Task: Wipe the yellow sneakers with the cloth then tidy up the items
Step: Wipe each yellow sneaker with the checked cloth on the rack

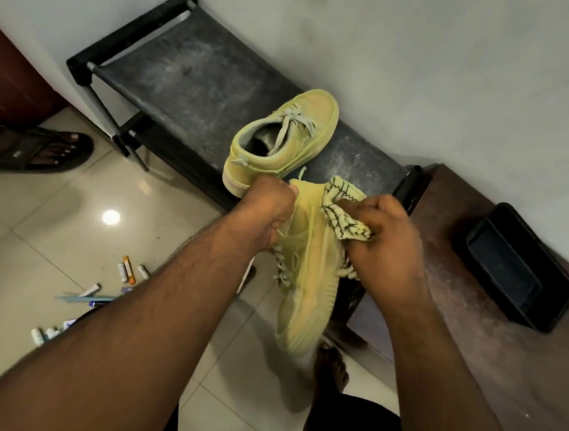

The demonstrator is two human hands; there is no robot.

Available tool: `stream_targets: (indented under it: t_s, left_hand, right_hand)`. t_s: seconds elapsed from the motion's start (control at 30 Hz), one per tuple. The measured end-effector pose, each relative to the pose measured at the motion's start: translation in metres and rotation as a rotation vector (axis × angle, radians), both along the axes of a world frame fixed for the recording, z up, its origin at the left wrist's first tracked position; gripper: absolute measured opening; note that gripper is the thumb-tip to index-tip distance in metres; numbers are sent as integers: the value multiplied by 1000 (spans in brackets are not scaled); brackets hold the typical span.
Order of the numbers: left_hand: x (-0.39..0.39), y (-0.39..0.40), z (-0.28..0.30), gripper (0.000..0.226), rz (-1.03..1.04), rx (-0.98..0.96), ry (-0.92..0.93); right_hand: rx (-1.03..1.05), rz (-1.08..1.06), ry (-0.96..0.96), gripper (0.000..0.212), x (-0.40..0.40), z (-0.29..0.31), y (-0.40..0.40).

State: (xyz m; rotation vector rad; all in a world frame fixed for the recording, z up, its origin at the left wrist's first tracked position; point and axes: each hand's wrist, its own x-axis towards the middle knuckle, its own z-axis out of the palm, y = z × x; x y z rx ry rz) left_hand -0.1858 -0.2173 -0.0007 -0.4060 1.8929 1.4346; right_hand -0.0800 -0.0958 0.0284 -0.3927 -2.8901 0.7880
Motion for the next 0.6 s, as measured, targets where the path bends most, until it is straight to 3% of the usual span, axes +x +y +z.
stream_targets:
  t_s: [0.07,0.23,0.3,0.47,0.53,0.6]
  left_hand:
    - [2,1,1,22,51,8,-30]
    - [3,3,0,21,223,46,-18]
    - [3,2,0,18,127,37,-10]
    - [4,2,1,27,2,30,12]
    - [5,2,4,25,-51,35,13]
    - [6,2,2,19,-72,53,24]
  right_hand:
    - [-40,29,-99,39,5,6,-1]
    - [-193,381,-489,30,43,31,-5]
    - [-126,334,-441,36,39,27,-2]
    - [74,43,-66,43,1,2,7]
    - [66,-76,-19,50,-1,-3,12]
    - [71,-58,-28,47,2,0,12]
